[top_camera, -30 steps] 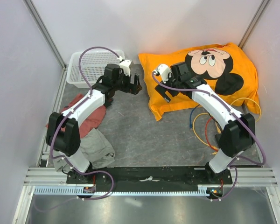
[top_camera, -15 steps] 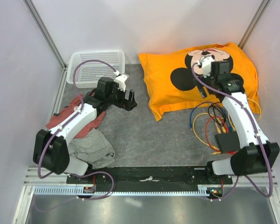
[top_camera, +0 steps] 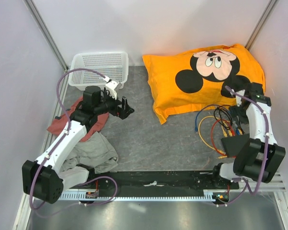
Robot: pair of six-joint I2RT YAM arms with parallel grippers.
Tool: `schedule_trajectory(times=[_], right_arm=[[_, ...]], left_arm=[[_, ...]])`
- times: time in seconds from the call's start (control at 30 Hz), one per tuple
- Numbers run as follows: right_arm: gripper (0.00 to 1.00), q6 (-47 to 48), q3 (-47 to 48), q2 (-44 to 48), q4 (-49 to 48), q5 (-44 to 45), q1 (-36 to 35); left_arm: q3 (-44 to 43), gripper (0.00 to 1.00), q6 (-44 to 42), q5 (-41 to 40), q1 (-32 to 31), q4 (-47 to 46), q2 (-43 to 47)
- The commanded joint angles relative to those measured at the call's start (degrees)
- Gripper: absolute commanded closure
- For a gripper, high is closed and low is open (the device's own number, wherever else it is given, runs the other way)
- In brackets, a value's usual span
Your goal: Pull the plug from the switch port
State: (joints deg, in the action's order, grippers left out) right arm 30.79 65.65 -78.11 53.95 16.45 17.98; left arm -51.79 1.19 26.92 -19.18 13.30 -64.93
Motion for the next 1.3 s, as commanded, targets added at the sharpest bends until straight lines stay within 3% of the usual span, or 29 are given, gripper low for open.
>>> schedule_trajectory(times=[0.0, 0.1, 0.23, 0.5, 0.63, 1.0, 1.27], right_arm=[[0.16, 2.3, 1.2, -2.3, 4.8, -5.7, 9.1], [0.14, 6.5, 0.0, -3.9, 5.2, -8.1, 15.3], [0.02, 13.8, -2.4, -4.9, 5.8, -11.6, 20.2], [0.02, 14.6, 0.2, -13.7, 6.2, -19.6, 22.9], [0.02, 12.5, 4.4, -20.4, 6.4, -22.8, 24.1], [0.02, 12.3, 5.2, -25.2, 10.0, -27.3, 23.9], [0.05, 6.3, 1.3, -24.6, 15.1, -33.8, 16.7]], left_arm=[[-0.9, 0.02, 1.0, 2.6, 3.3, -2.6, -2.4], [0.6, 0.02, 0.8, 4.2, 3.4, -3.1, -2.4], [2.4, 0.03, 1.2, 5.4, 3.6, -2.8, -1.3], [3.8, 0.04, 3.7, 7.2, 11.1, -2.8, 1.7], [3.3, 0.04, 10.6, 8.3, 13.7, -2.9, 0.9], [5.4, 0.04, 10.0, 8.3, 16.1, -3.7, 2.3], [6.3, 0.04, 11.0, 8.8, 18.0, -4.0, 3.9]])
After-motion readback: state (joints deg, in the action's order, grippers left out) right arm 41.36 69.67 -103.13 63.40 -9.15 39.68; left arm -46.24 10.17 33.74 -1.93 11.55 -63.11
